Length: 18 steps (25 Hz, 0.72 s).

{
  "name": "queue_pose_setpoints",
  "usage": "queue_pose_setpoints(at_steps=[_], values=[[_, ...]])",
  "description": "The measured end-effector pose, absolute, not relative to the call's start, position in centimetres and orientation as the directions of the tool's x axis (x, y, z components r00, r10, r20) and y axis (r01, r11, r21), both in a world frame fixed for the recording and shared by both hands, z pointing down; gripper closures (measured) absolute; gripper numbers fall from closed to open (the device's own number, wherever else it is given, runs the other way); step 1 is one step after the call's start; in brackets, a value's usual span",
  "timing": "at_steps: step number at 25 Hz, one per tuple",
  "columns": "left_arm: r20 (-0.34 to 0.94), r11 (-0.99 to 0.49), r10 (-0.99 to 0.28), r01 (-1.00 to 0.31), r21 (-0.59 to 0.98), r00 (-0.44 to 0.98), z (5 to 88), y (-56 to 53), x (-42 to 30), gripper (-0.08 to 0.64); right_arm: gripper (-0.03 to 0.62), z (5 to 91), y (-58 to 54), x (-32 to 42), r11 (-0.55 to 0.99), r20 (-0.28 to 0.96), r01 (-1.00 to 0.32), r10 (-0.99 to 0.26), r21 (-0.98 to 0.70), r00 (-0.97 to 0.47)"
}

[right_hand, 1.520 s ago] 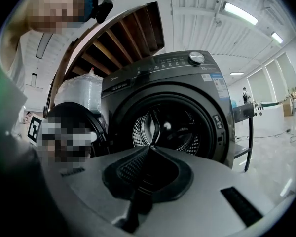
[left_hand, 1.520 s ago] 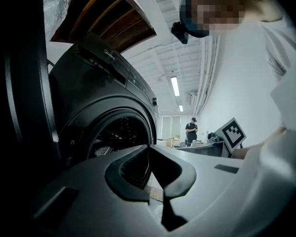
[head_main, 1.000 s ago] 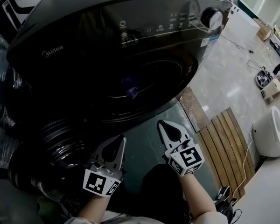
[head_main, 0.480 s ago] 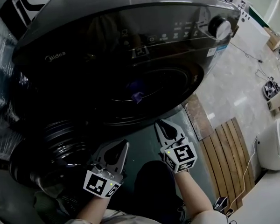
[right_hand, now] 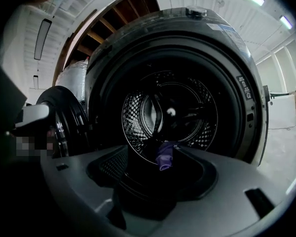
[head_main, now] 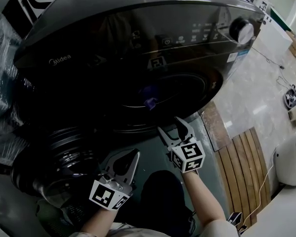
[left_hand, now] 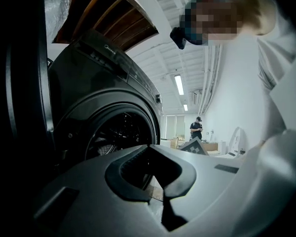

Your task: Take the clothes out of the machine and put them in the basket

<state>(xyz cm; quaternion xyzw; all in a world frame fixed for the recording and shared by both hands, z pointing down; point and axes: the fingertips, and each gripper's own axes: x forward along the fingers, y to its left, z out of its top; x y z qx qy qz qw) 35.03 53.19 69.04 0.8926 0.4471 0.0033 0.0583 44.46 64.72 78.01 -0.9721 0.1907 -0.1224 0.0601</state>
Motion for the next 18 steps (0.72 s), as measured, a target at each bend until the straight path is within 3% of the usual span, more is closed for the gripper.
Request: queue_pose_setpoints(at_steps=[18], values=[[-0.035,-0.614,0.782,0.779,0.128,0.622,69.5,53.5,34.8,0.537,0.252,83.9,62.4,56.5,-0.912,0.367,-0.41,-0.39,-0.024,0.845]])
